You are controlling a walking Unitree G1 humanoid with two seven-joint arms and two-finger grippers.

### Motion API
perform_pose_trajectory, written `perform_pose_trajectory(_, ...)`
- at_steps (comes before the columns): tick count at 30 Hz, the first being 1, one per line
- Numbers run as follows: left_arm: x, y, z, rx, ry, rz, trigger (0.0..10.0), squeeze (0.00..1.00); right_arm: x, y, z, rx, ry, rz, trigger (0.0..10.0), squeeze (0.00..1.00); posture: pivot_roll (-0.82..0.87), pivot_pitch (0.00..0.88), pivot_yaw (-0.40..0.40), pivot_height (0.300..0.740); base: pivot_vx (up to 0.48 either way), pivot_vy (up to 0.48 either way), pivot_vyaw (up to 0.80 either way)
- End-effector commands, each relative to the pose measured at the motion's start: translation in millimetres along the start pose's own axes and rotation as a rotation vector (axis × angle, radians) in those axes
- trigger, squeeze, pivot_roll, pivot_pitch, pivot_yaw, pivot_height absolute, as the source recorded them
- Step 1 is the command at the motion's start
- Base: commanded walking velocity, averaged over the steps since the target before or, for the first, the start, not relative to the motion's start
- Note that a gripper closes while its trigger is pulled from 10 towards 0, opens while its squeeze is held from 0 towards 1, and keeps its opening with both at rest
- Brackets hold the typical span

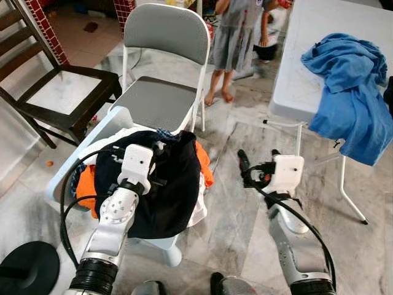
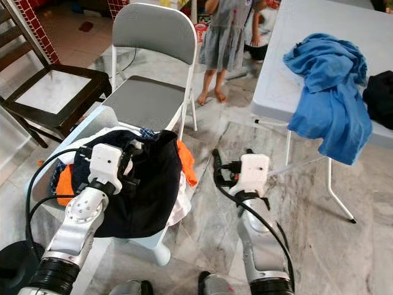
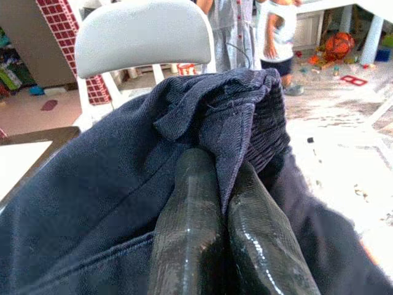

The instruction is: Hang hanger

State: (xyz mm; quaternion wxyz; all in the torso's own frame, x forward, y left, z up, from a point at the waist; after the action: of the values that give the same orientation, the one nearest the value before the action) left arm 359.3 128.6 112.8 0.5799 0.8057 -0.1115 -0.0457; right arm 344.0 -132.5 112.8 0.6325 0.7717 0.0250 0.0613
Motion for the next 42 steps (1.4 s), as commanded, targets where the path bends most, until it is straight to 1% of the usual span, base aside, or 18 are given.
perform_pose_trajectory(1,-0.8,1.1,1.4,0.008,-0.005,0.006,10.0,0.0,-1.4,-3.8,3.6,0.0,-0.01,-0.012,10.0,0.0,-0.06,0.14,0.024,0.74,0.0,-0.27,0.0)
perform_pose_trajectory(7,-0.4,0.9,1.1,0.009,-0.002,0.005,10.0,0.0,-0.7,-3.9,3.6,-0.001,-0.008,-0.014,10.0,0.0,-0.06,0.141,0.022,0.74,0.0,-0.278,0.0)
perform_pose_trajectory(11,-0.5,0.9,2.0,0.007,-0.004,0.005,10.0,0.0,-0.6,-4.2,4.1,-0.002,-0.011,-0.016,10.0,0.0,-0.06,0.142,0.023,0.74,0.0,-0.28,-0.51)
perform_pose_trajectory(24,0.0,3.1,4.9,0.005,-0.009,0.01,10.0,0.0,-1.7,-5.4,6.0,-0.008,-0.015,-0.021,10.0,0.0,-0.06,0.147,0.022,0.74,0.0,-0.258,-0.8)
perform_pose_trajectory(37,2.4,4.8,8.5,-0.008,-0.015,0.011,10.0,0.0,-1.5,-5.4,8.0,-0.014,-0.018,-0.021,10.0,0.0,-0.07,0.146,0.018,0.74,0.0,0.0,-0.78)
perform_pose_trajectory(38,2.5,4.8,7.9,-0.031,-0.008,0.012,10.0,0.0,-1.8,-5.5,8.2,-0.015,-0.018,-0.022,10.0,0.0,-0.07,0.145,0.017,0.74,0.0,0.0,-0.52)
perform_pose_trajectory(40,2.6,5.4,7.8,-0.03,-0.006,0.014,10.0,0.0,-2.1,-5.6,8.8,-0.017,-0.018,-0.022,10.0,0.0,-0.07,0.145,0.017,0.74,0.0,0.0,-0.48)
perform_pose_trajectory(42,2.6,5.4,7.5,-0.047,-0.005,0.016,10.0,0.0,-2.4,-5.6,9.5,-0.021,-0.017,-0.023,10.0,0.0,-0.08,0.144,0.015,0.74,0.0,0.0,0.0)
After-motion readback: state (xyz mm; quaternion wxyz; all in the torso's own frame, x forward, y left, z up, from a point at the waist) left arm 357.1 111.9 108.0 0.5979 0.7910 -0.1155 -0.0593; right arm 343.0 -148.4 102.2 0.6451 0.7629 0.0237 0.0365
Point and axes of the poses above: a point about 5 cm out from each wrist's last joint towards the gripper, its own x axis pointing out of the wrist towards the gripper, its own y axis along the axis of the wrist's last joint, z = x × y, the point moved 5 cm from there along x, pointing out of the wrist towards the gripper, and after that the axes turned 7 degrees about x, right-handed, at the moved point
